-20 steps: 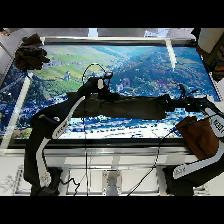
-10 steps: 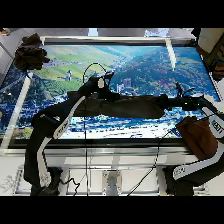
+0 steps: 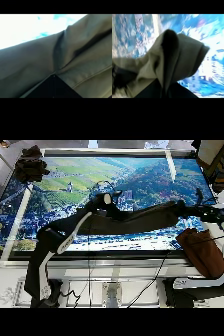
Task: Fold the shirts.
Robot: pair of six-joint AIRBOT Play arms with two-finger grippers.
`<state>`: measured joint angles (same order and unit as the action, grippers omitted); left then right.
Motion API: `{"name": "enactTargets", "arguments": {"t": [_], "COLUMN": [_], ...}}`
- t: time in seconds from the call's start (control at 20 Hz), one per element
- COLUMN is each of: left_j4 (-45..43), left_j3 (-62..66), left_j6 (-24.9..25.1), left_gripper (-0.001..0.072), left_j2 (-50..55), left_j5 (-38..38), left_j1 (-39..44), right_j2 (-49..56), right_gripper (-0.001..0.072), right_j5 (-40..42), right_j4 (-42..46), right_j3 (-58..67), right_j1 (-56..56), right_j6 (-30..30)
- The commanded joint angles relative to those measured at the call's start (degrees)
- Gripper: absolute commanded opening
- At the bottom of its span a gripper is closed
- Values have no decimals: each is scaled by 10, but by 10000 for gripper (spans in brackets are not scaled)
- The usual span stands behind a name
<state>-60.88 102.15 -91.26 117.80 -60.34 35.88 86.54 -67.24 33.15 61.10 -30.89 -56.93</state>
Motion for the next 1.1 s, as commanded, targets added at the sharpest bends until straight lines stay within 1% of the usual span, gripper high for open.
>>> {"name": "enactTargets", "arguments": {"t": [0.0, 0.15, 0.25, 0.3, 0.4, 0.5, 0.55, 0.65, 0.8, 0.95, 1.05], "left_j4": [24, 19, -18, -63, -162, -252, -290, -342, -367, -367, -367], "left_j3": [1, 8, 35, 59, 118, 176, 181, 181, 181, 179, 178], "left_j6": [10, 3, -21, -45, -93, -115, -122, -132, -131, -121, -100], "left_gripper": [8, 8, 8, 8, 8, 9, 9, 9, 10, 10, 10], "left_j2": [-1, -1, -1, -2, -2, -7, -22, -56, -103, -145, -167], "left_j5": [61, 134, 157, 154, 120, 64, 47, 7, -37, -50, -64], "left_j1": [68, 108, 104, 93, 63, 27, 7, -33, -89, -134, -155], "right_j2": [-29, -30, -30, -30, -31, -33, -39, -56, -78, -82, -82], "right_gripper": [27, 27, 27, 27, 27, 27, 27, 26, 26, 25, 25], "right_j5": [-29, -61, -81, -99, -130, -145, -144, -138, -108, -49, 17], "right_j4": [2, 3, 3, 2, 3, 3, 4, 6, 5, 11, 42], "right_j3": [9, 41, 64, 75, 92, 100, 100, 100, 100, 100, 100], "right_j1": [-58, -66, -62, -59, -43, -10, 11, 71, 185, 336, 443], "right_j6": [13, 13, 11, 5, -3, -15, -18, -21, -41, -68, -96]}}
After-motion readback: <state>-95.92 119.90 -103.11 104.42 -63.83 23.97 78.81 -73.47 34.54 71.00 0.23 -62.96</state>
